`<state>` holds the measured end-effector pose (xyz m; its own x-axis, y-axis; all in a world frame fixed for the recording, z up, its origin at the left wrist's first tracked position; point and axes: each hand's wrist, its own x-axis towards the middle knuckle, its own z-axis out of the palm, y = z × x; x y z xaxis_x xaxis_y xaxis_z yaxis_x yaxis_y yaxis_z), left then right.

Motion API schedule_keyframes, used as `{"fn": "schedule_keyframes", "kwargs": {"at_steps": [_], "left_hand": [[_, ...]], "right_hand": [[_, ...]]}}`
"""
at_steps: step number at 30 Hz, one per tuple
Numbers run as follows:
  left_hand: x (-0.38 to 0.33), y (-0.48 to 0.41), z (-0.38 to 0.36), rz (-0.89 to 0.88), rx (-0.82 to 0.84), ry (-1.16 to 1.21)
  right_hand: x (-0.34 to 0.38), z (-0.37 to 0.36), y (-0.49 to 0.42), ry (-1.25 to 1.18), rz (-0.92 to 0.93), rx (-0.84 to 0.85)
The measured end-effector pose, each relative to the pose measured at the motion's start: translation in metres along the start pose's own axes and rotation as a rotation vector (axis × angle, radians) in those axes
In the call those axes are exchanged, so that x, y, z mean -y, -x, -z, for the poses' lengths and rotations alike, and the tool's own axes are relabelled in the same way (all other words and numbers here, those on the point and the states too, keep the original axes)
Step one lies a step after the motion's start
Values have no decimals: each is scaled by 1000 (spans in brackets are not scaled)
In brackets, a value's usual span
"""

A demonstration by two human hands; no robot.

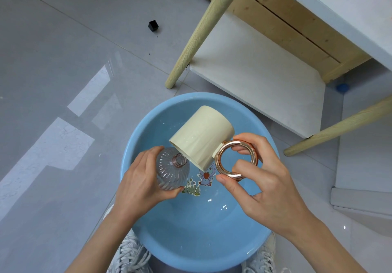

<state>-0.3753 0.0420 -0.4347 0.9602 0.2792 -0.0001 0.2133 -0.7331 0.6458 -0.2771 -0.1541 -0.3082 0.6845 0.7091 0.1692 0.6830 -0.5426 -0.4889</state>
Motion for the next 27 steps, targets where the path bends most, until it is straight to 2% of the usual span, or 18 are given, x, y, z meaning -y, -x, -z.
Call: {"fn": "schedule_keyframes", "kwargs": {"at_steps": [22, 27], "left_hand": [[-2, -1, 2, -10, 7, -25], [0, 0, 1, -19, 5, -7]], "right_hand": [[2, 2, 3, 85, 74, 32], [-4, 1, 2, -5, 25, -20]]}}
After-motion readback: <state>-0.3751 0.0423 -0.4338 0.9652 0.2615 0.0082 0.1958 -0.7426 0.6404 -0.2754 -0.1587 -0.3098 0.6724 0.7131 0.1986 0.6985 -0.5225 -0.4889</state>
